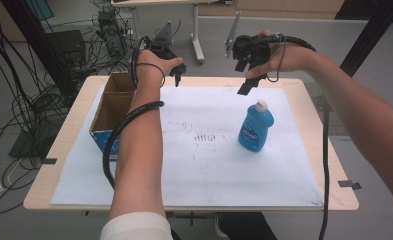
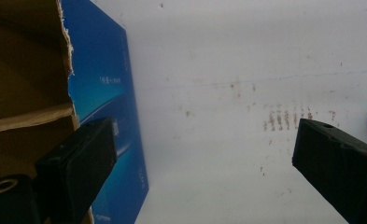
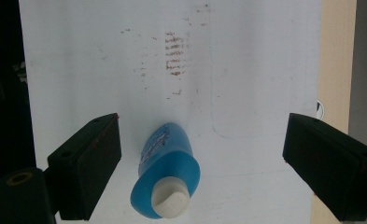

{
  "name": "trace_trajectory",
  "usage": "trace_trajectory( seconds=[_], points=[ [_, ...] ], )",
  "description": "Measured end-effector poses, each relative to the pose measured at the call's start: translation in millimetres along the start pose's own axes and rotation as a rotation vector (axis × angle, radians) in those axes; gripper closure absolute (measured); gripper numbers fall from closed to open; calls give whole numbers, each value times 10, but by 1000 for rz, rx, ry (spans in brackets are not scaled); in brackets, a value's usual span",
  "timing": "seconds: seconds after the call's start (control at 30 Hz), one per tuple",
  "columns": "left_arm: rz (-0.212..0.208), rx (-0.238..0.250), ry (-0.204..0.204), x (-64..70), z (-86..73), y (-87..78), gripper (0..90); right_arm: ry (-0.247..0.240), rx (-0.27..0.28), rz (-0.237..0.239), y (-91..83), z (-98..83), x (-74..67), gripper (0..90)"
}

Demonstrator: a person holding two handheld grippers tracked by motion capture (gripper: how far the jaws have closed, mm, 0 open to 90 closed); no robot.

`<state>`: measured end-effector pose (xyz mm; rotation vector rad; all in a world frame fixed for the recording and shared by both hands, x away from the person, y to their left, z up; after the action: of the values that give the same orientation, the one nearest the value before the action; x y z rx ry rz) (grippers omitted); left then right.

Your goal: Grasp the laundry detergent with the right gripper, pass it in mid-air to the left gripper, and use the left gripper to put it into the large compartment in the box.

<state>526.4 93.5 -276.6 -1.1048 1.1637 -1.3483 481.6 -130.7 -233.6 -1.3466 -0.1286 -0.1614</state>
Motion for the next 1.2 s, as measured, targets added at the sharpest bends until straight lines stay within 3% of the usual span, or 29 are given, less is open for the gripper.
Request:
trace_trajectory(
  seconds=[0.47, 1.2],
  points=[
    [0, 5, -4, -15, -2, -26, 68, 1, -2, 0, 26, 21, -1, 109],
    [7, 8, 8, 51, -19, -83, 67, 76, -5, -11, -63, -290, -30, 105]
  ],
)
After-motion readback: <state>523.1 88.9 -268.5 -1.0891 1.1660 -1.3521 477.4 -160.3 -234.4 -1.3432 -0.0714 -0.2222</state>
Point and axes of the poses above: each handheld gripper's, and its own axes: y roughly forward along the jaws, z roughly out of its top, x roughly to its right, the point moved 7 cm from there along y, roughly forward along the jaws, and after that the axes turned 4 degrees about -z, right-handed, at the moved point
